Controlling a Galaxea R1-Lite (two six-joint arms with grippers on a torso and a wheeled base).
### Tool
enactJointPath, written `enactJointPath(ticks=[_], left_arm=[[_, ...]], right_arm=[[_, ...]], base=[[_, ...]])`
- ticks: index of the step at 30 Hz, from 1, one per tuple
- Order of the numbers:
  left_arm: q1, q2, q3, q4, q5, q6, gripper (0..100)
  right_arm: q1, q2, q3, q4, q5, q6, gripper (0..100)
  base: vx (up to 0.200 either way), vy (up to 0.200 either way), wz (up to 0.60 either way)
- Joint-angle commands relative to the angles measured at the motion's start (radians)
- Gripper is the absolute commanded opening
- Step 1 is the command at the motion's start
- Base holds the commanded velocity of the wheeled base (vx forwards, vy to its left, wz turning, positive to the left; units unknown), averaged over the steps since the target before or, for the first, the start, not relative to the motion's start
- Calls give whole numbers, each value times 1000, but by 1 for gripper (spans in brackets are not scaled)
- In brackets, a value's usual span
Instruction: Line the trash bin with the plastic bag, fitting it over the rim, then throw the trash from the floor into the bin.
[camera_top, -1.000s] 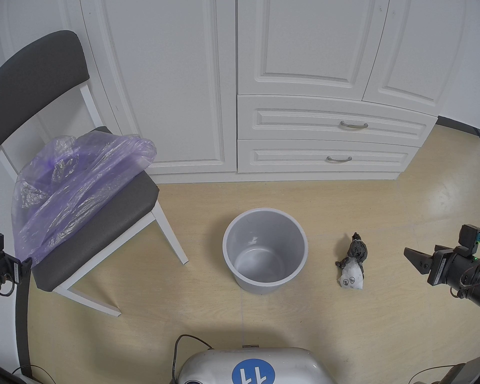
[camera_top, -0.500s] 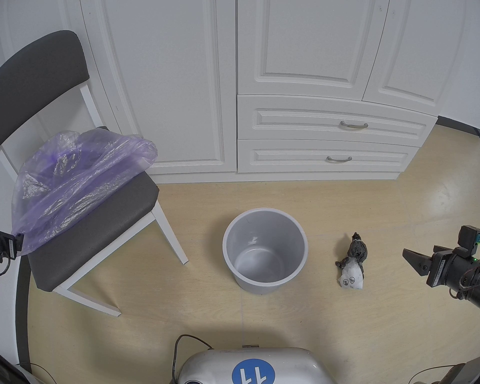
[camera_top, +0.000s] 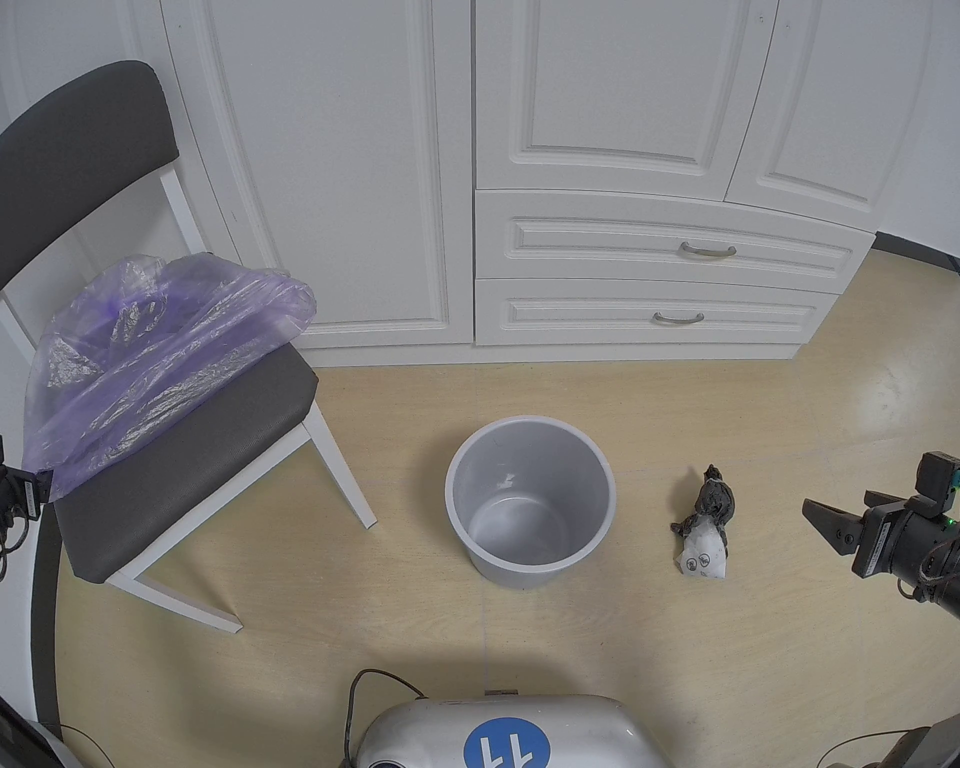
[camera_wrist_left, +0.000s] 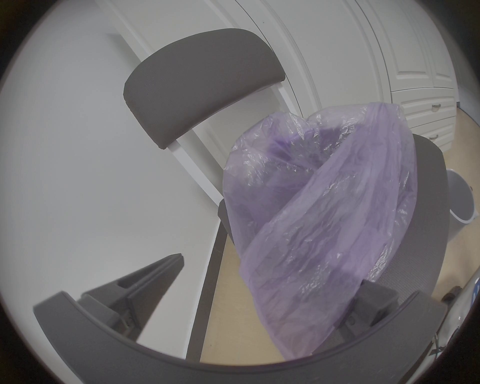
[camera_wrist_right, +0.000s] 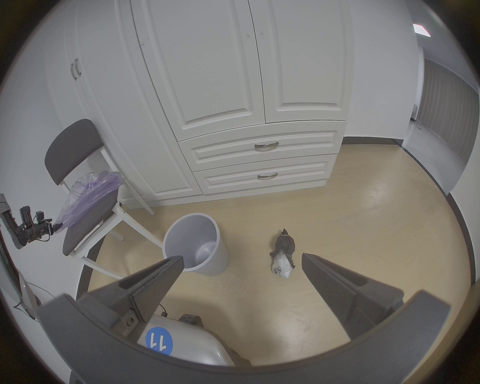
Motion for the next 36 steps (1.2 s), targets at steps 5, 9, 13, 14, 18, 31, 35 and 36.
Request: enactJointPath(ticks=[5, 9, 13, 14, 18, 31, 35, 36], left_arm=[[-8, 14, 1, 0, 0, 1, 0], [-16, 29, 2, -2, 0, -2, 0], [-42, 35, 35, -86, -2, -5, 0], [-44, 35, 36, -91, -2, -5, 0], [-106, 63, 84, -210, -2, -16, 0], [-312, 81, 160, -482, 0, -203, 0], [-375, -17, 193, -482, -5, -289, 0], [-393, -40, 200, -482, -6, -305, 0]], right_arm=[[18, -3, 0, -2, -1, 0, 100], [41, -1, 0, -2, -4, 2, 100], [45, -5, 7, -3, -4, 2, 100], [45, -5, 7, -3, -4, 2, 100], [44, -14, 10, -3, -7, -3, 100], [33, -40, 10, 0, -10, -15, 100], [44, -61, 7, 1, -11, -18, 100], [44, -66, 6, 1, -11, -23, 100]], base=[[0, 0, 0], [0, 0, 0], [0, 0, 0], [0, 0, 0], [0, 0, 0], [0, 0, 0], [0, 0, 0], [0, 0, 0]])
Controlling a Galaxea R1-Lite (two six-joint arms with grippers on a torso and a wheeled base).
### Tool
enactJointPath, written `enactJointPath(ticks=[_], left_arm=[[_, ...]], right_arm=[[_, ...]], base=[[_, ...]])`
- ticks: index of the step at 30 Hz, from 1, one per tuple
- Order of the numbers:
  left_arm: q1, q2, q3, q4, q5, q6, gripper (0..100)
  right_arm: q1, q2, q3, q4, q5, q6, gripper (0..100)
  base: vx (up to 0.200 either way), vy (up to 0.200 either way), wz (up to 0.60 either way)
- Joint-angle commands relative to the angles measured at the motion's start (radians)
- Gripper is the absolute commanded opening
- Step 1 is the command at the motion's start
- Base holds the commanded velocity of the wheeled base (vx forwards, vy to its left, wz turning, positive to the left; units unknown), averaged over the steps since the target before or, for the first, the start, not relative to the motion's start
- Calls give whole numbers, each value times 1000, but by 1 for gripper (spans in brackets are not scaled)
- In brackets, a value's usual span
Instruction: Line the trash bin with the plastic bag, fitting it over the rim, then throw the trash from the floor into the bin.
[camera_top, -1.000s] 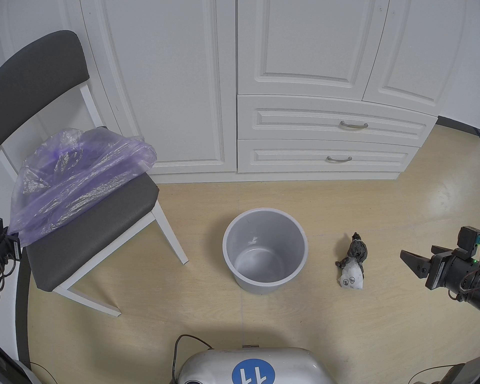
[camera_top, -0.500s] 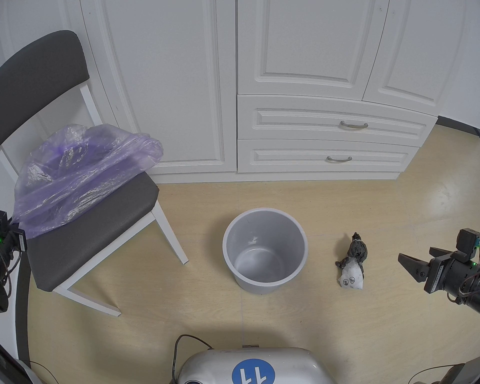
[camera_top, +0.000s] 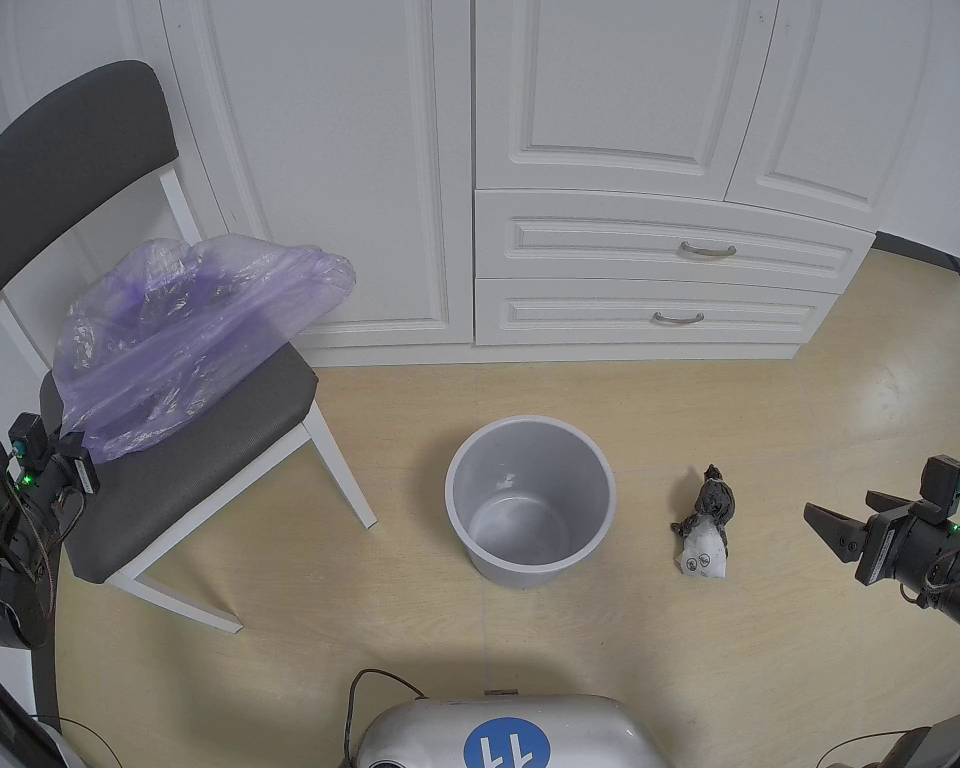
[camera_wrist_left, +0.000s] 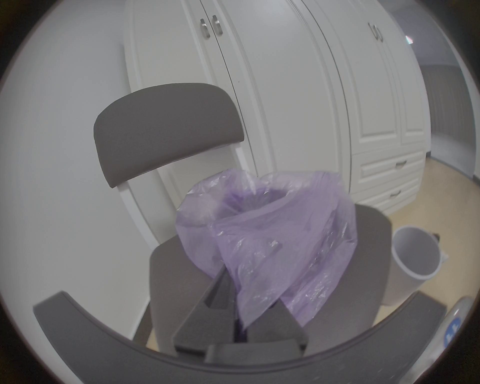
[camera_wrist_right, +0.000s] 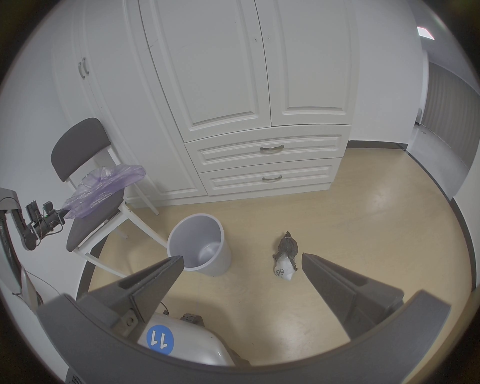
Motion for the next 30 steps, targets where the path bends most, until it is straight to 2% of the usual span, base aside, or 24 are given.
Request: enactJointPath(ticks=[1, 10, 14, 15, 16, 17, 18, 25, 30], left_arm=[[-100, -138, 46, 2, -7, -77, 0], [-243, -284, 102, 16, -31, -151, 0], [-305, -310, 123, 16, -30, -154, 0], [-358, -322, 135, 16, -24, -154, 0], [-362, -324, 135, 16, -24, -154, 0], [-416, -336, 143, 16, -19, -155, 0], [-434, -339, 145, 18, -16, -155, 0], [-621, -295, 65, 24, 53, -144, 0], [-695, -253, -27, 58, 107, -143, 0]], right_arm=[[10, -37, -4, 3, -1, -15, 100], [10, -54, -5, 0, -1, -43, 100], [10, -57, -5, 1, -1, -43, 100], [10, -57, -5, 0, -1, -43, 100], [8, -57, -5, 0, -1, -43, 100], [8, -59, -11, -2, -1, -43, 100], [8, -59, -13, -2, -1, -43, 100], [-5, -78, -45, 8, 2, -76, 100], [-11, -86, -53, 9, 1, -79, 100]], base=[[0, 0, 0], [0, 0, 0], [0, 0, 0], [0, 0, 0], [0, 0, 0], [0, 0, 0], [0, 0, 0], [0, 0, 0], [0, 0, 0]])
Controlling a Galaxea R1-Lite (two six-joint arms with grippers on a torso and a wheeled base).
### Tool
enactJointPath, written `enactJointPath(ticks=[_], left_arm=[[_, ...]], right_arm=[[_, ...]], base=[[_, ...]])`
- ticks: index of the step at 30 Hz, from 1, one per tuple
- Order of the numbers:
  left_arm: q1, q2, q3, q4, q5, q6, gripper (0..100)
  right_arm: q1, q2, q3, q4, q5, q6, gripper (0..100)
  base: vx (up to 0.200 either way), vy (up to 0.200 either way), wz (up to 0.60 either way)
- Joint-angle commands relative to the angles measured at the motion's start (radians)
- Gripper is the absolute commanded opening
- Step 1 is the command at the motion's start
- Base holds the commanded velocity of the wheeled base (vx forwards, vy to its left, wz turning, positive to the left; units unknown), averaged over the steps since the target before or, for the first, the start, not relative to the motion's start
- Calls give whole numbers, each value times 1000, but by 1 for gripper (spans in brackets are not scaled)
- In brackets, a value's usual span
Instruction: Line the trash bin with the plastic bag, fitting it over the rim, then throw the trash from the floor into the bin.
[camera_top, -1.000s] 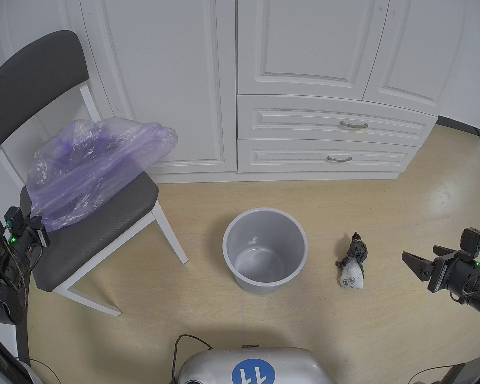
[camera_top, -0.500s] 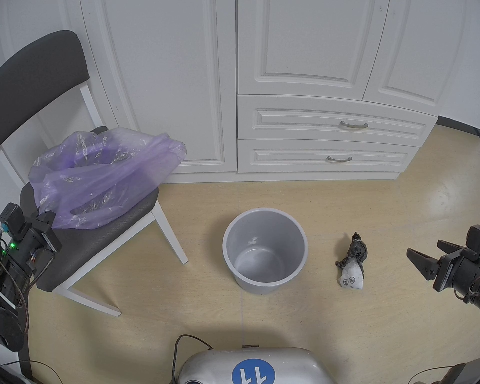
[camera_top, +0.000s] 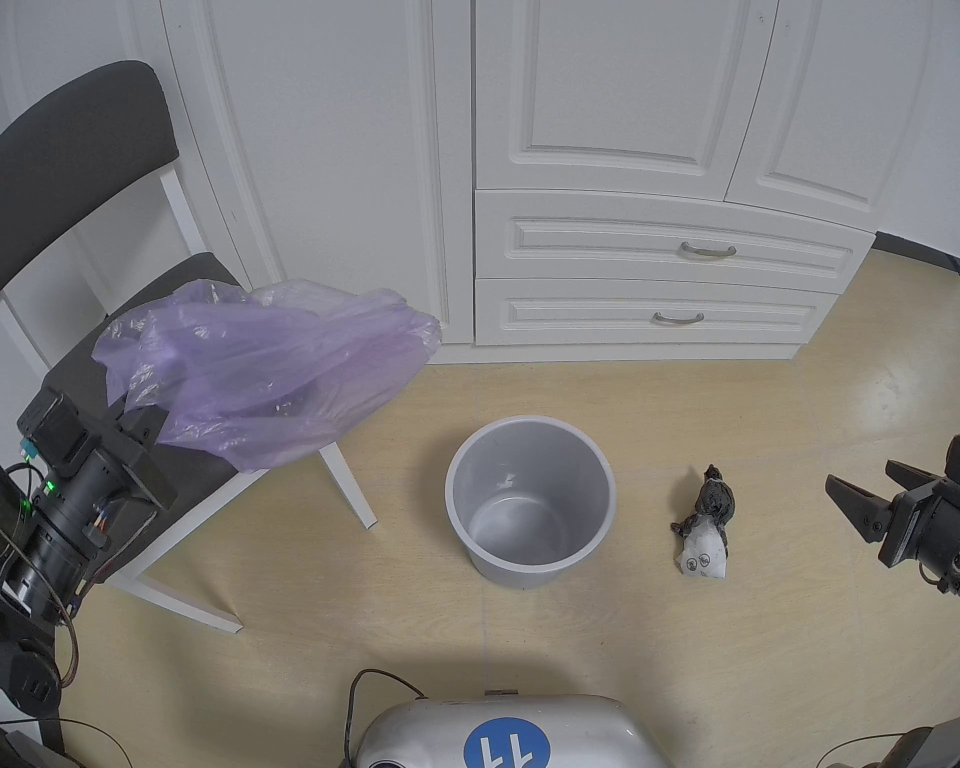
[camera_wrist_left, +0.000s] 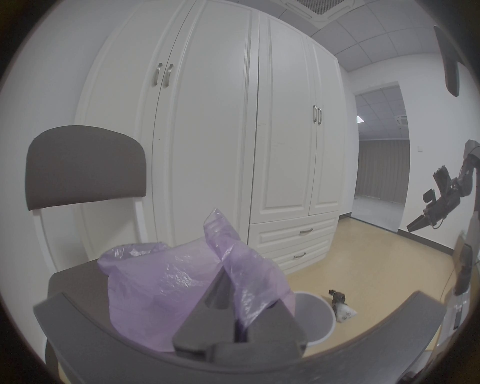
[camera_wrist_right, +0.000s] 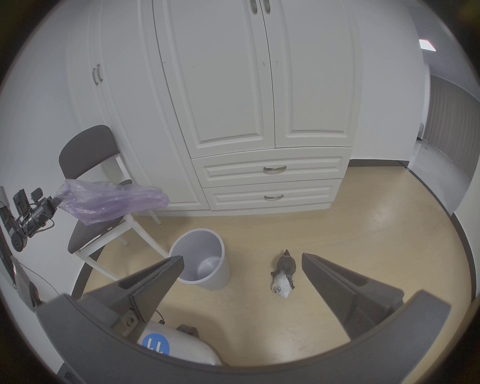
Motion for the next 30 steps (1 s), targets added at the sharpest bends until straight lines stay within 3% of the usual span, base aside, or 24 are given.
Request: enactJointPath(ticks=[1, 9, 14, 16, 17, 20, 26, 30], left_arm=[[-114, 51, -93, 31, 57, 4, 0], [-327, 63, -129, 59, 281, 4, 0], [-398, 97, -190, 68, 389, 34, 0], [-401, 99, -191, 68, 389, 34, 0], [-446, 112, -234, 95, 389, 47, 0], [-482, 134, -314, 166, 393, 80, 0], [-584, 135, -270, 154, 391, 73, 0], [-593, 137, -267, 120, 389, 77, 0]], right_arm=[[-8, -18, -14, 2, 0, -7, 100], [-6, -18, -6, -9, 1, -18, 100], [-6, -37, -2, -9, 1, -46, 100], [-8, -37, -2, -9, 1, -46, 100], [-6, -47, -8, -4, 0, -49, 100], [-5, -46, -11, 2, 1, -53, 100], [11, -60, 11, 6, 9, -124, 100], [12, -58, -14, 0, 10, -127, 100]], base=[[0, 0, 0], [0, 0, 0], [0, 0, 0], [0, 0, 0], [0, 0, 0], [0, 0, 0], [0, 0, 0], [0, 0, 0]])
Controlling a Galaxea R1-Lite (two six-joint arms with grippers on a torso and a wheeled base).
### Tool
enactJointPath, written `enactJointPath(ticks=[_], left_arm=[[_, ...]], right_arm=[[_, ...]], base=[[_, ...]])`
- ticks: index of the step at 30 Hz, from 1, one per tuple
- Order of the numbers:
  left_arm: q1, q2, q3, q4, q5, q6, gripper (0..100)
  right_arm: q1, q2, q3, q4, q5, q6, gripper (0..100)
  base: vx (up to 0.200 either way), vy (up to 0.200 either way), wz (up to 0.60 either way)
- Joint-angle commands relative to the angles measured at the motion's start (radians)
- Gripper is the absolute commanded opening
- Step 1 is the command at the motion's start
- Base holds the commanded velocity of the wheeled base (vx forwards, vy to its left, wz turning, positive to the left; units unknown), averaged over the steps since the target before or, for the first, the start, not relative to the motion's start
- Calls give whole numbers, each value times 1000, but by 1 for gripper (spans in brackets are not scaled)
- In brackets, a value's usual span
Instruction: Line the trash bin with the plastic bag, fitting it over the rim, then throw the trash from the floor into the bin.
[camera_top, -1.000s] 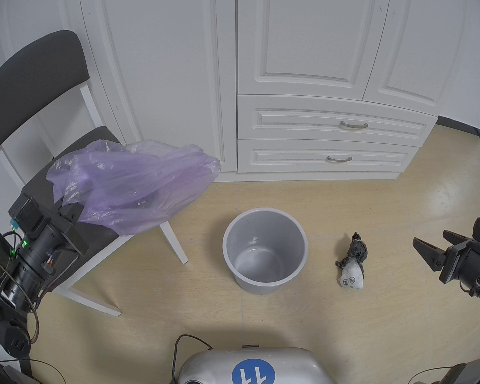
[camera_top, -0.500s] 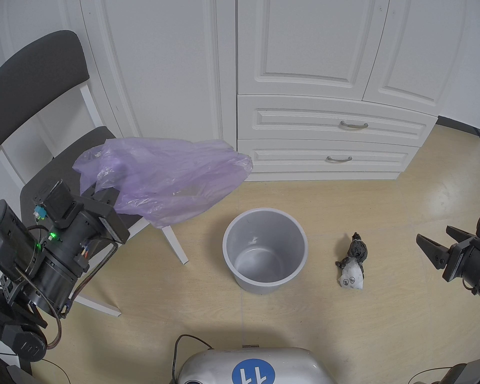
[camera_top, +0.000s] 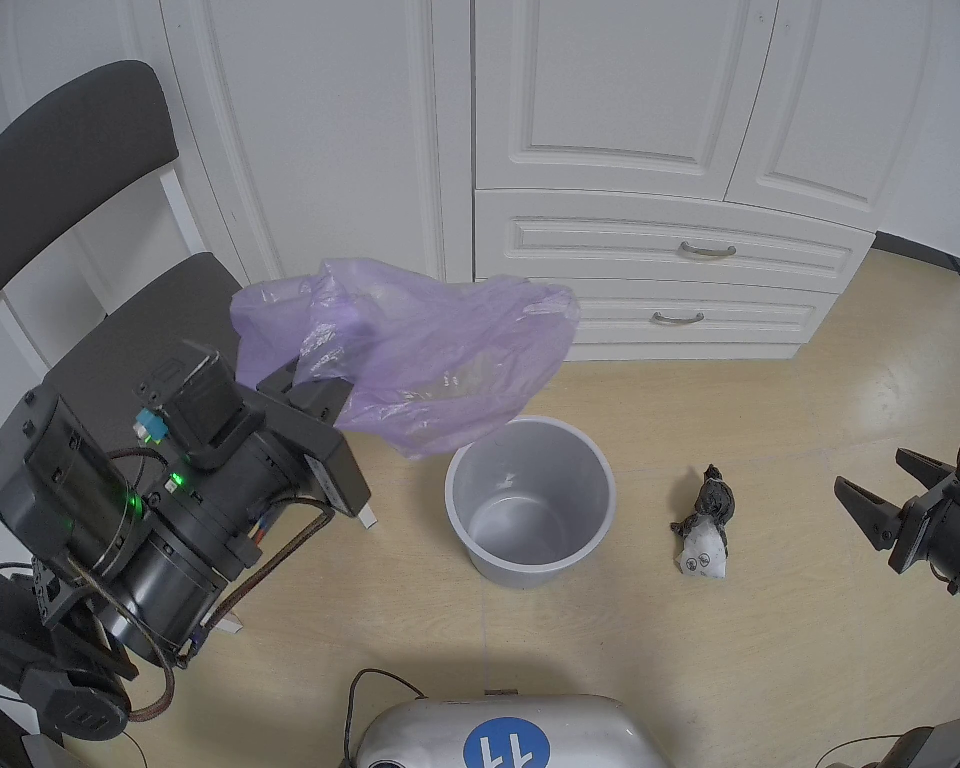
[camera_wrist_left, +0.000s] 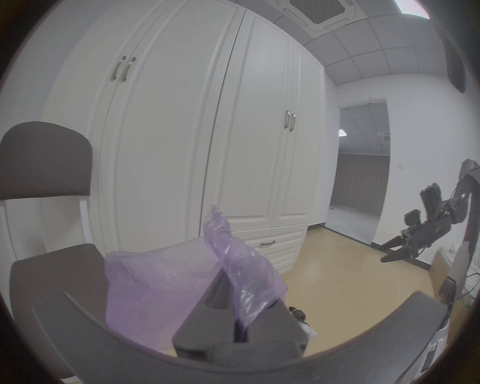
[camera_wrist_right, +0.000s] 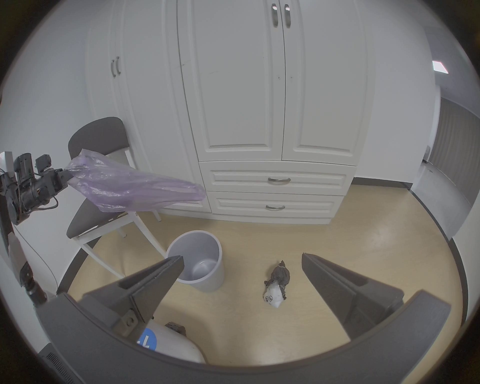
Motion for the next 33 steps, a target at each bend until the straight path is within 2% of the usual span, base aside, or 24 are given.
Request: enactJointPath(ticks=[1, 5, 6, 8, 11, 17, 24, 30, 33], left_arm=[[-30, 9, 12, -21, -1, 2, 0], [-33, 5, 15, -22, 3, 2, 0], [-33, 5, 15, -22, 3, 2, 0], [-50, -1, 20, -22, 6, 2, 0], [-59, -1, 20, -22, 4, 4, 0], [-68, -3, 11, -22, -4, 2, 0], [-61, 3, 29, -22, -2, -1, 0], [-55, -17, 83, -24, -5, -7, 0], [-44, -44, 112, -24, -54, -9, 0]], right_arm=[[18, 1, -40, 0, 5, -6, 100], [111, 55, -131, -9, 4, 9, 100], [111, 55, -131, -9, 4, 9, 100], [168, 93, -160, -14, 5, 109, 100], [229, 142, -178, -17, -5, 166, 100], [238, 239, -166, -115, 4, 224, 100], [231, 349, -113, -241, 2, 222, 100], [225, 375, -108, -249, -7, 225, 100], [215, 362, -102, -241, -4, 227, 100]], base=[[0, 0, 0], [0, 0, 0], [0, 0, 0], [0, 0, 0], [0, 0, 0], [0, 0, 0], [0, 0, 0], [0, 0, 0], [0, 0, 0]])
